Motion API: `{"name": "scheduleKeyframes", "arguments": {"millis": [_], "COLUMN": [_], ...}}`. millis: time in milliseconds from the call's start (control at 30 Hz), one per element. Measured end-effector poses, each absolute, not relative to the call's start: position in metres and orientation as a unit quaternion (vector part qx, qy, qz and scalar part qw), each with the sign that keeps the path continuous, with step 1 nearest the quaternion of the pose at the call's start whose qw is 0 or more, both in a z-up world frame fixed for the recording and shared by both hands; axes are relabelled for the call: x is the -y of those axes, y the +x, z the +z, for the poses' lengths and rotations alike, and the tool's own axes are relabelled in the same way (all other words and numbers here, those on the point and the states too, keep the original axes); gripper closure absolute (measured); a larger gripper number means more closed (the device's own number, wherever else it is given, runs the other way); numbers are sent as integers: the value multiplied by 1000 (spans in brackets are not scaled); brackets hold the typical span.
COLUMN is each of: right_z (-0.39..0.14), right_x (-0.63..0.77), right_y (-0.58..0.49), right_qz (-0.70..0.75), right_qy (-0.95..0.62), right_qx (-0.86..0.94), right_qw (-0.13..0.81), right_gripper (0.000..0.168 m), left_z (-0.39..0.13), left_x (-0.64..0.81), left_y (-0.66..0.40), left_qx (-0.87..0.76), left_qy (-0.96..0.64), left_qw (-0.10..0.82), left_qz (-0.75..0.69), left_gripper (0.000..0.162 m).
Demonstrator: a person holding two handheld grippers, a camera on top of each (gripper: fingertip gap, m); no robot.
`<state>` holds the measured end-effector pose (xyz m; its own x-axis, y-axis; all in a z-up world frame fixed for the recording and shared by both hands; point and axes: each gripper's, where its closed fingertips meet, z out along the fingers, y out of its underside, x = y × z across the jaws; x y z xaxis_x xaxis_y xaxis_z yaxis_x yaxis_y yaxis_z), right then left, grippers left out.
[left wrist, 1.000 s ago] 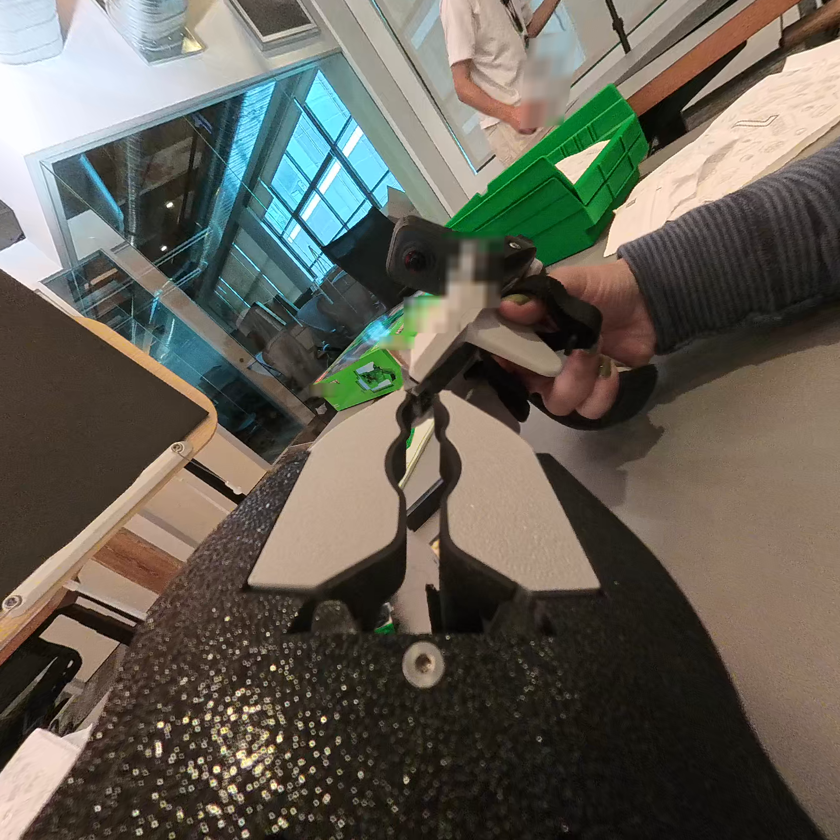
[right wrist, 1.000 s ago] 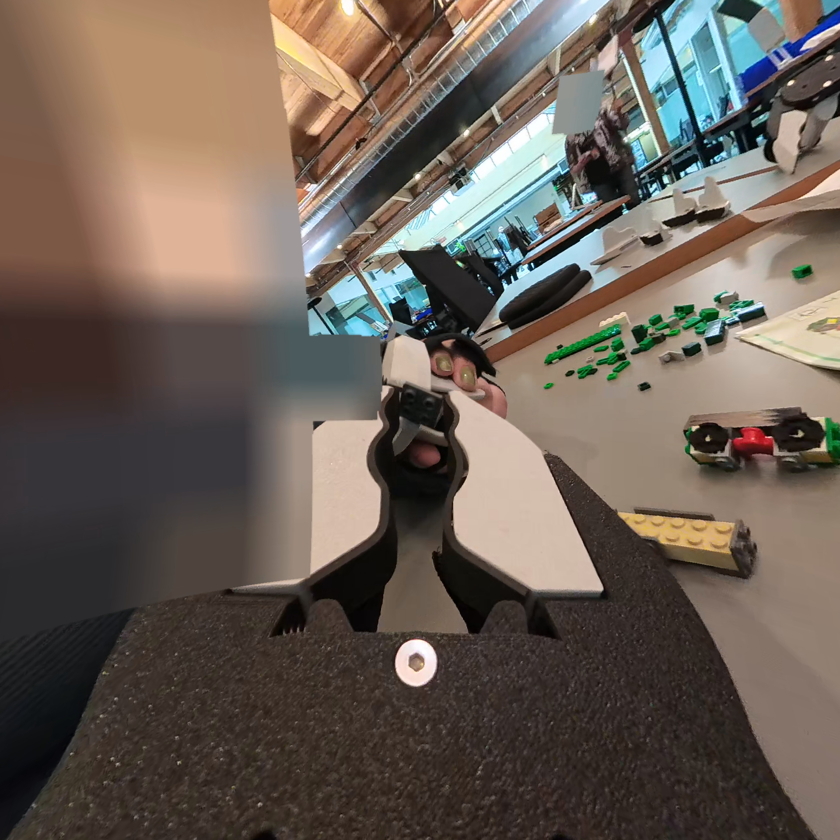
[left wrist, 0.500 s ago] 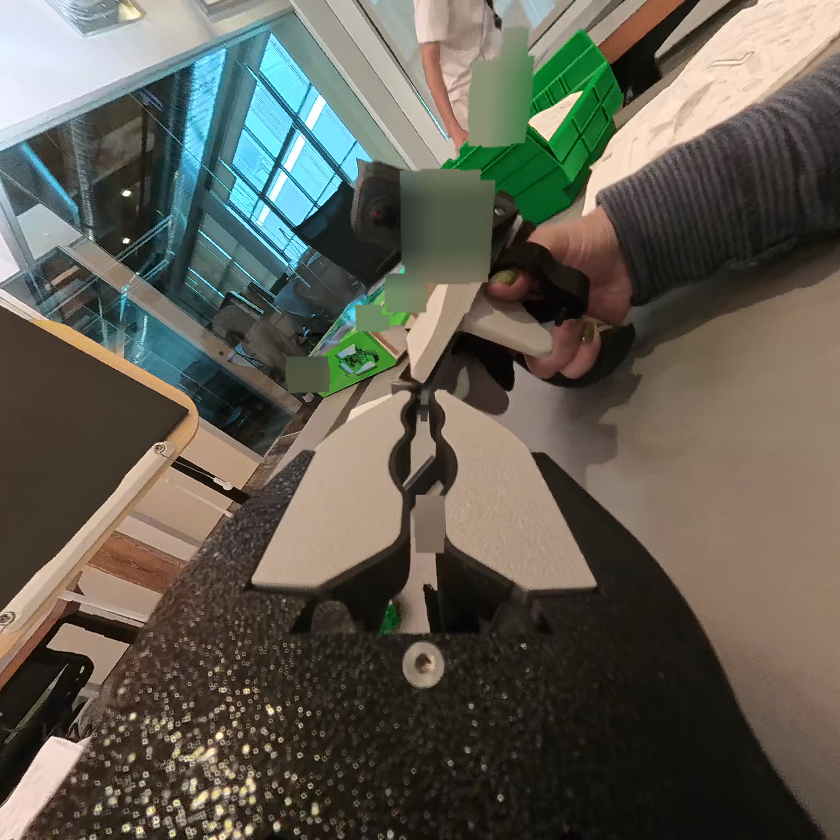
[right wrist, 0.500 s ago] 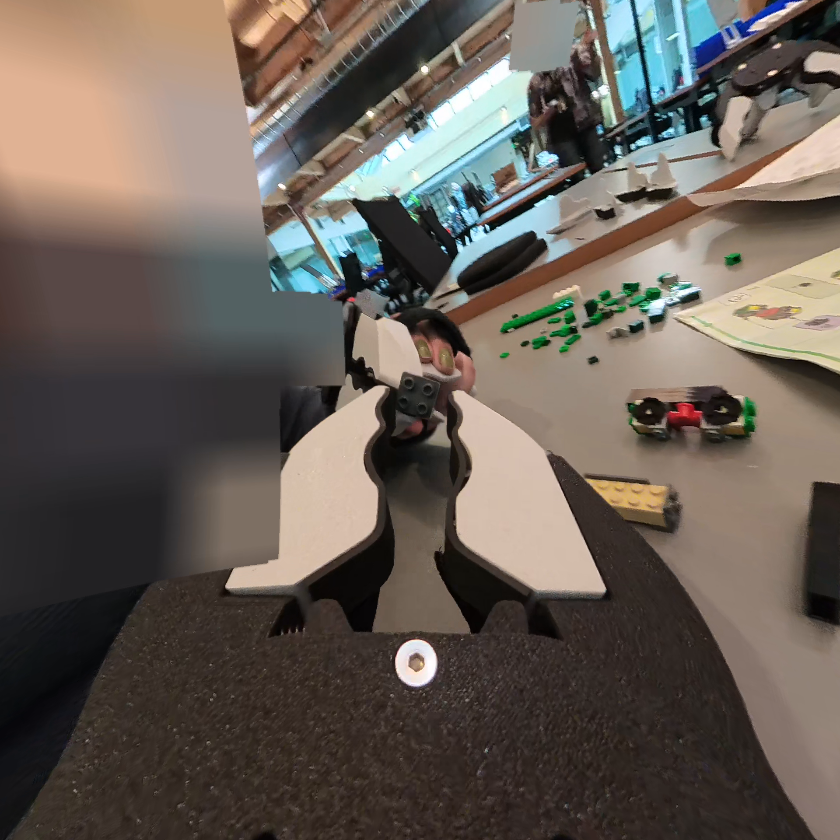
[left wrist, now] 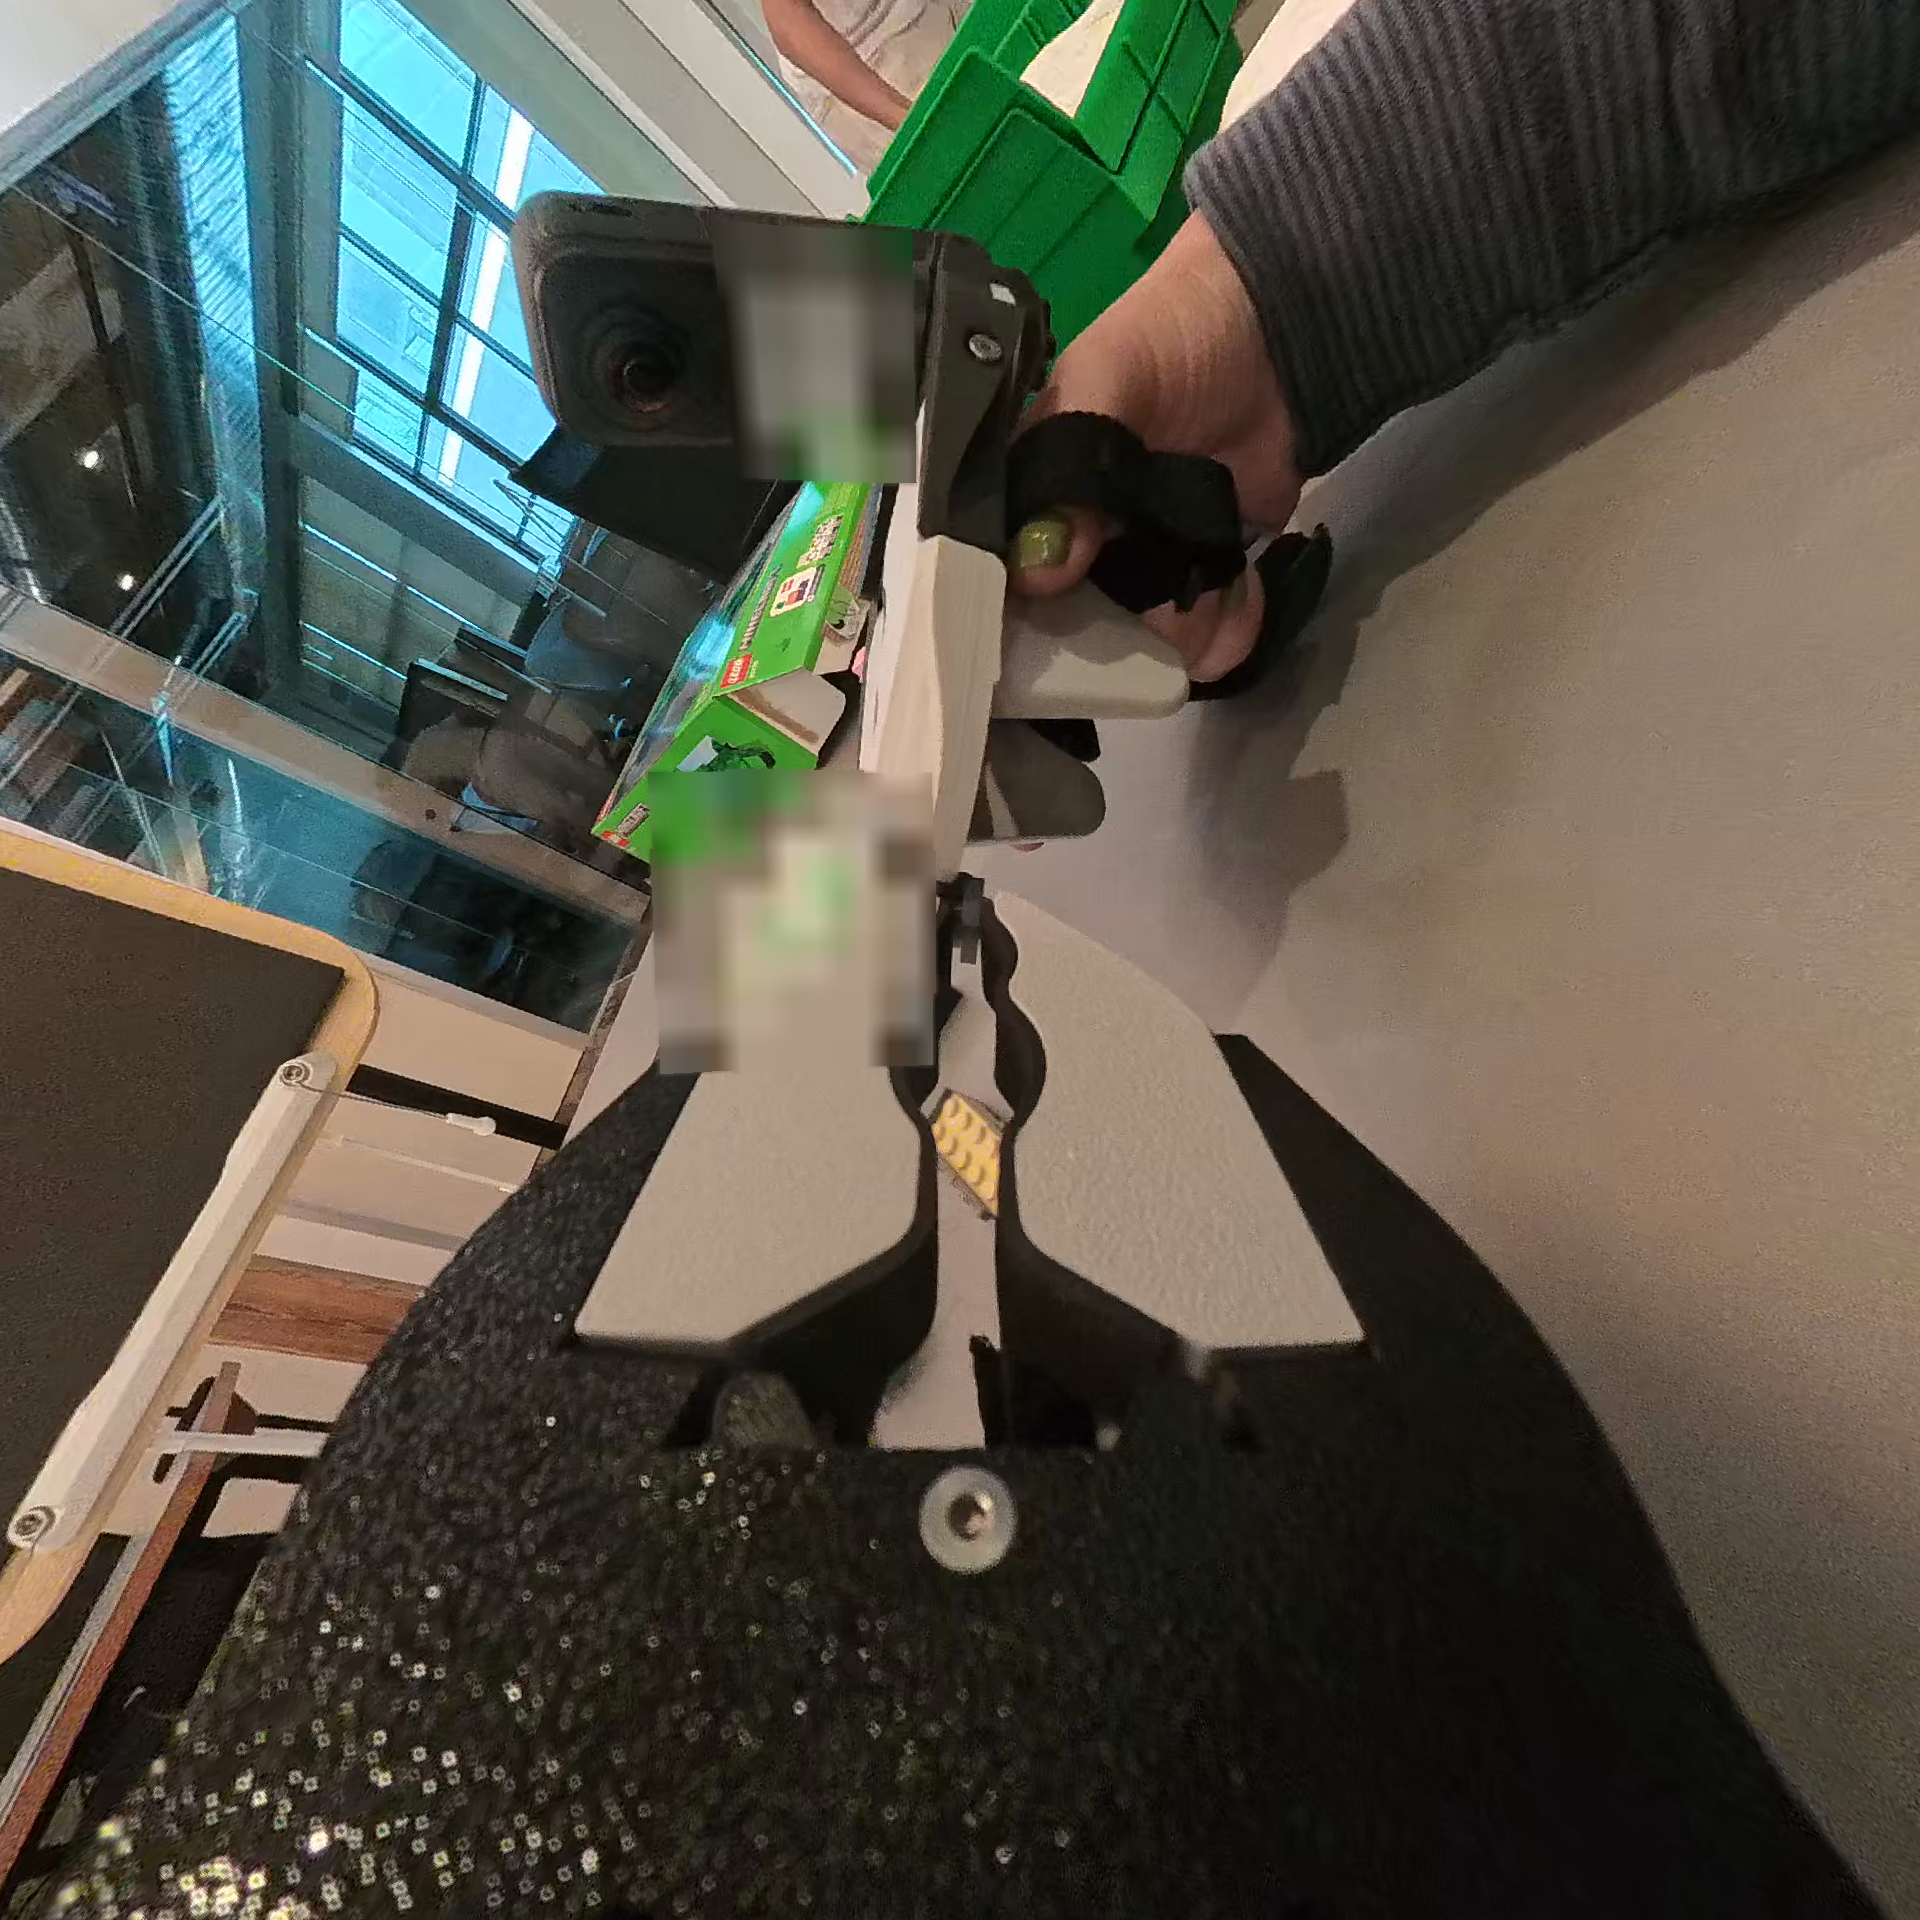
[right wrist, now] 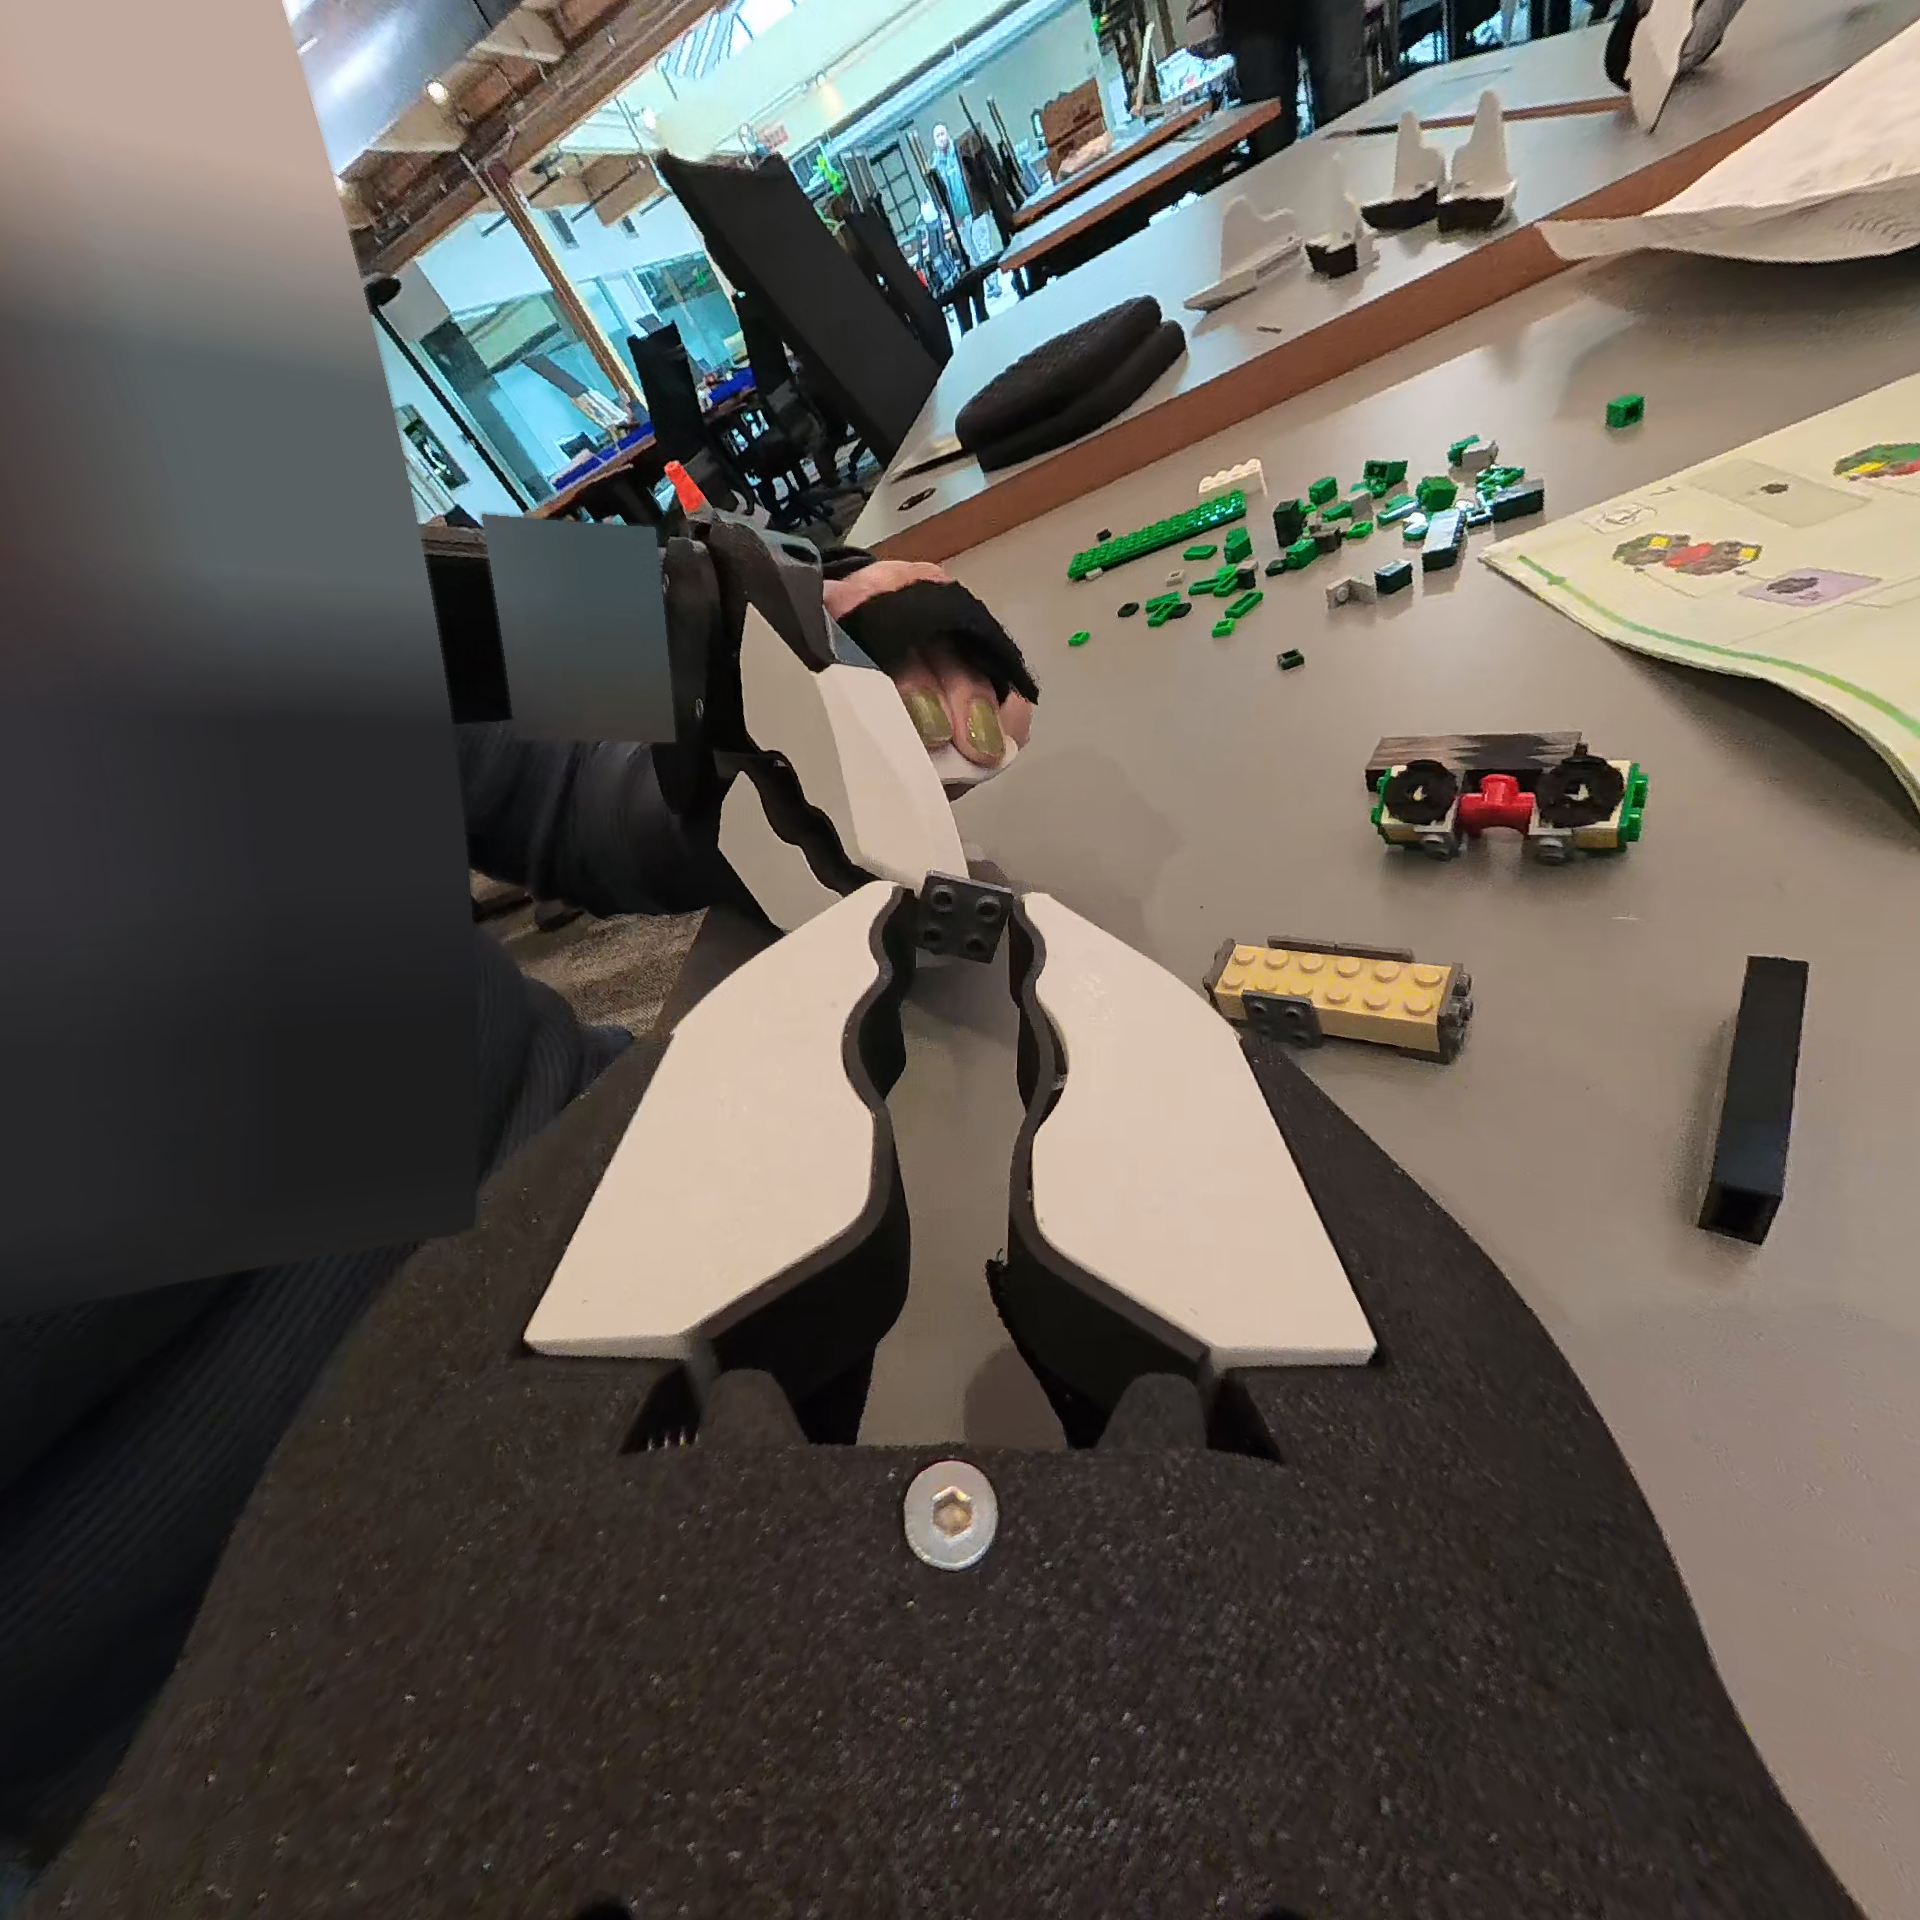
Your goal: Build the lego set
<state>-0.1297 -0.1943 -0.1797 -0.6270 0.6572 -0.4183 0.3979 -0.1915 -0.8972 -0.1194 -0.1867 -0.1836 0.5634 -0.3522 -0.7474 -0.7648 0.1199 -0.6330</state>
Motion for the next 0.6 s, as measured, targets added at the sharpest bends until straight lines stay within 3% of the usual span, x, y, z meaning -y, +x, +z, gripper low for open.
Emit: {"name": "scheduleKeyframes", "arguments": {"millis": [133,233,400,600], "right_z": [-180,-184,-188,-208], "right_x": [192,184,166,157], "right_y": [-130,-133,-141,-146], "right_qz": [642,628,595,504], "right_qy": [-422,-435,-453,-463], "right_qx": [630,632,632,679], "right_qw": [110,132,202,264], "right_gripper": [152,152,152,152], "left_z": [-184,-184,-192,-195], "left_x": [184,180,172,171], "left_y": [-121,-136,-175,-193], "left_qx": [-414,-376,-287,-245], "left_qy": [-653,-676,-738,-754], "left_qw": [616,615,594,593], "left_qz": [150,154,142,142], "left_gripper": [156,144,137,139]}}
